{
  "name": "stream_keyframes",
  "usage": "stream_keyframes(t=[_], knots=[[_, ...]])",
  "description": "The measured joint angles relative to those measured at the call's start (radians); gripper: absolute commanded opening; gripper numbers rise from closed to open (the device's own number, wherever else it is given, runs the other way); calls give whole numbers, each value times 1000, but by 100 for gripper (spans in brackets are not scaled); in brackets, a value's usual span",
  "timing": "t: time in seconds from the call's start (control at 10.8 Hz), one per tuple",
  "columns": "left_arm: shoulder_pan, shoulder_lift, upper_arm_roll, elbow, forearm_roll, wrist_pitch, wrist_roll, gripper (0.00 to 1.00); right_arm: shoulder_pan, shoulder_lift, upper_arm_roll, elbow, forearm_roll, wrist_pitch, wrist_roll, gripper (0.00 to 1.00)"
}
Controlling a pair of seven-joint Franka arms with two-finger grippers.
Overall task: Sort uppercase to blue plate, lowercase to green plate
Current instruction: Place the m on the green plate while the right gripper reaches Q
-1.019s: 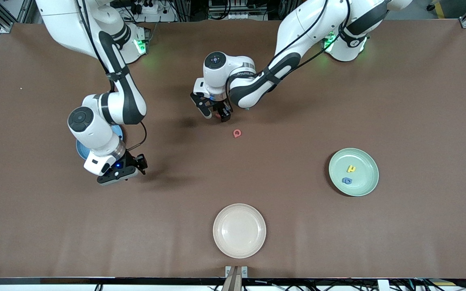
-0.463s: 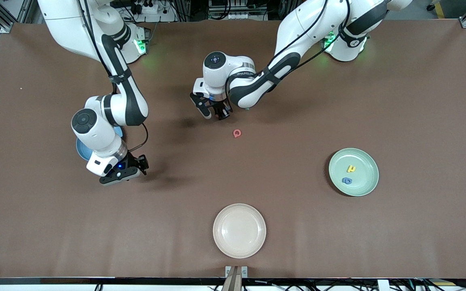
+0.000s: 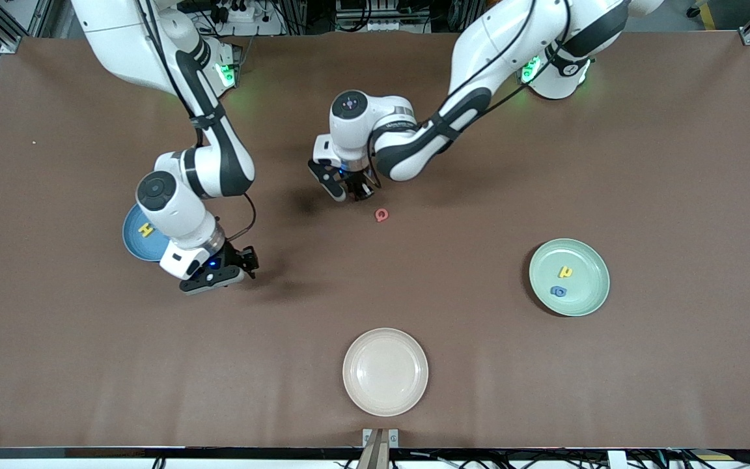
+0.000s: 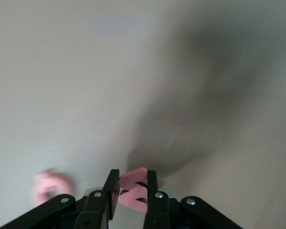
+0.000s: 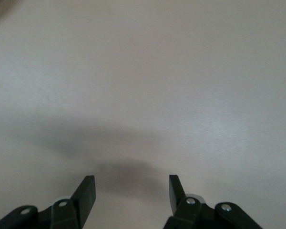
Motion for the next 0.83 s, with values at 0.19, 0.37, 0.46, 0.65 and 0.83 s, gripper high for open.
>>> stream_keyframes(t=[0.19, 0.37, 0.46, 0.65, 0.83], knots=[[107, -118, -8, 19, -155, -148, 98, 0, 28, 1, 10, 2, -1, 4, 90, 70], [270, -243, 2, 20, -296, -276, 315, 0, 53, 6, 29, 10, -1, 5, 200, 69], [385, -274, 4, 14, -333, -302, 433, 0, 74, 16, 36, 23, -2, 6, 272, 69], [566, -269, 26, -10, -340, -304, 557, 0, 141, 66, 44, 73, -6, 6, 448, 69], [608, -250, 116, -21, -338, -300, 578, 0, 222, 140, 46, 147, -32, 6, 662, 69]])
